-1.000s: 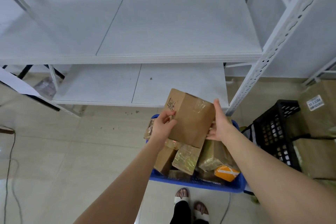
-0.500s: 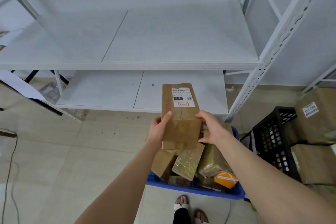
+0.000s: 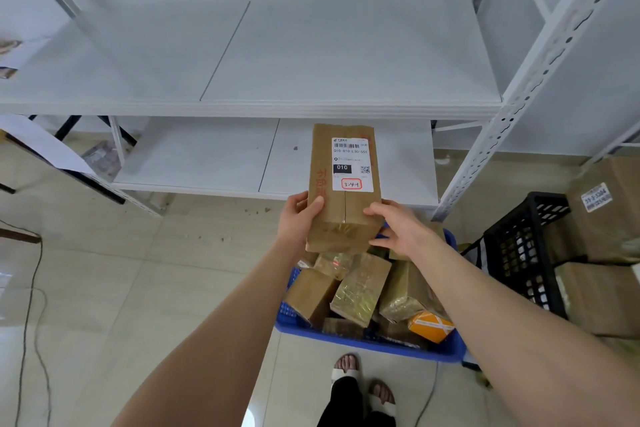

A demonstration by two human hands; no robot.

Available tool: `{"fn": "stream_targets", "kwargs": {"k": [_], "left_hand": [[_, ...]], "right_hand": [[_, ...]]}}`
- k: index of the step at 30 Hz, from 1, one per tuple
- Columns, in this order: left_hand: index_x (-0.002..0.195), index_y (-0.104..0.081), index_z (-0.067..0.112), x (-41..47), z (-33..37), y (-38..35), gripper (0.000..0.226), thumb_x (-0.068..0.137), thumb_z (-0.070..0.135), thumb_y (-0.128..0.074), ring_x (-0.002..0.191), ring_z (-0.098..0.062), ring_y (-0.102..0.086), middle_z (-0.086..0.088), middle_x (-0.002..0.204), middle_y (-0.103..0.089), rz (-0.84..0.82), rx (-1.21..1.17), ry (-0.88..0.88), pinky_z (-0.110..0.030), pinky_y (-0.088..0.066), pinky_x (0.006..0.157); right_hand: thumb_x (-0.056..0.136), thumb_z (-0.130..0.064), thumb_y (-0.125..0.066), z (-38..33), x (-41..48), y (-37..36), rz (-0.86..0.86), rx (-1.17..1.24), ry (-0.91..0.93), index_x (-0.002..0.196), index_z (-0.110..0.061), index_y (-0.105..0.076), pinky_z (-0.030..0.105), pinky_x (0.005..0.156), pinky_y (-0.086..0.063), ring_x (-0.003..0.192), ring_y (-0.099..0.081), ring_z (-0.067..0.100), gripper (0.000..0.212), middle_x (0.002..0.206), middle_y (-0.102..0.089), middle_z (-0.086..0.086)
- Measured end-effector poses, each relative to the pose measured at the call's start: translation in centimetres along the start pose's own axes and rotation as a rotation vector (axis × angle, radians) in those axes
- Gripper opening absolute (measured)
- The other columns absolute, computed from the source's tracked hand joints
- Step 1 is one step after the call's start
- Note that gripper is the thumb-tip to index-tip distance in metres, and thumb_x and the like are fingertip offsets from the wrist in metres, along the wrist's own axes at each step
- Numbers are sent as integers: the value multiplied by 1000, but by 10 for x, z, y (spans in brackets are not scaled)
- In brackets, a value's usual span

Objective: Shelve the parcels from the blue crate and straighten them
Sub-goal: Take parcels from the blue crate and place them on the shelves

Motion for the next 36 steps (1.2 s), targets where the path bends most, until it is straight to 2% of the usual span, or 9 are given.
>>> {"fn": "stream_targets", "kwargs": {"k": [4, 8, 11, 16, 18, 21, 27, 32, 36], "left_hand": [[144, -34, 23, 2, 4, 4, 59, 91, 11, -58, 88, -8, -57, -1, 126, -56, -15, 86, 5, -26, -47, 63], [144, -33, 32, 0, 3, 2, 66, 89, 2, -55, 105, -21, -56, -1, 121, -57, -56, 128, 32, -46, -53, 84], [139, -38, 28, -2, 4, 4, 61, 87, -1, -54, 106, -22, -54, -1, 119, -56, -27, 126, 33, -50, -50, 91], [123, -47, 11, -1, 16, 17, 41, 88, 20, -66, 97, -17, -58, -5, 119, -60, 129, 103, -76, -29, -49, 75], [124, -47, 11, -1, 23, 23, 48, 86, 33, -67, 99, -17, -58, -4, 117, -60, 170, 151, -108, -32, -50, 81], [142, -34, 21, 0, 30, 29, 69, 86, 47, -64, 106, -21, -58, -3, 117, -60, 140, 239, -136, -43, -49, 95], [145, -33, 27, 0, 42, 51, 59, 93, 32, -59, 95, -16, -58, -1, 113, -62, 112, 225, -178, -35, -50, 83], [145, -36, 24, 13, 45, 88, 55, 94, 23, -58, 103, -16, -58, -1, 125, -60, 77, 223, -188, -33, -50, 86], [144, -39, 23, 25, 46, 129, 52, 95, 16, -54, 99, -15, -57, -2, 124, -61, 2, 250, -181, -27, -48, 74]], "right_hand": [[84, 2, -65, -1, -1, -6, -51, -30, 21, 116, -22, -49, 49, 92, -50, 90, -62, 26, 43, 101, -60, 2], [83, 6, -64, 1, -4, -12, -76, -36, 23, 120, -23, -45, 51, 89, -54, 95, -65, 34, 52, 107, -61, 4], [83, 13, -61, 5, -3, -13, -77, 40, 32, 121, -21, -45, 51, 91, -53, 104, -60, 31, 54, 116, -59, 9], [81, 16, -60, 15, -4, -16, -97, 124, 31, 122, -20, -47, 50, 89, -53, 112, -56, 35, 56, 116, -57, 13], [80, 9, -68, 16, -5, -19, -110, 150, 40, 124, -19, -47, 53, 90, -52, 109, -57, 33, 56, 115, -58, 12], [80, 3, -72, 16, -8, -25, -109, 97, 65, 123, -19, -46, 52, 90, -52, 106, -57, 31, 55, 117, -59, 11], [79, 2, -73, 14, -10, -52, -104, 42, 100, 123, -19, -46, 53, 90, -52, 112, -56, 33, 56, 118, -60, 13], [79, 4, -73, 29, -9, -90, -64, 55, 119, 123, -17, -47, 55, 88, -53, 111, -57, 32, 56, 117, -61, 10], [77, 5, -73, 44, -8, -128, -15, 75, 122, 122, -16, -48, 58, 90, -51, 108, -59, 31, 56, 114, -62, 8]]}}
Point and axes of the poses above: each hand's wrist, its own x-axis towards the middle knuckle, its own y-axis out of the back of the hand, z = x × y, the point moved 9 cm from there along x, towards the middle knuckle
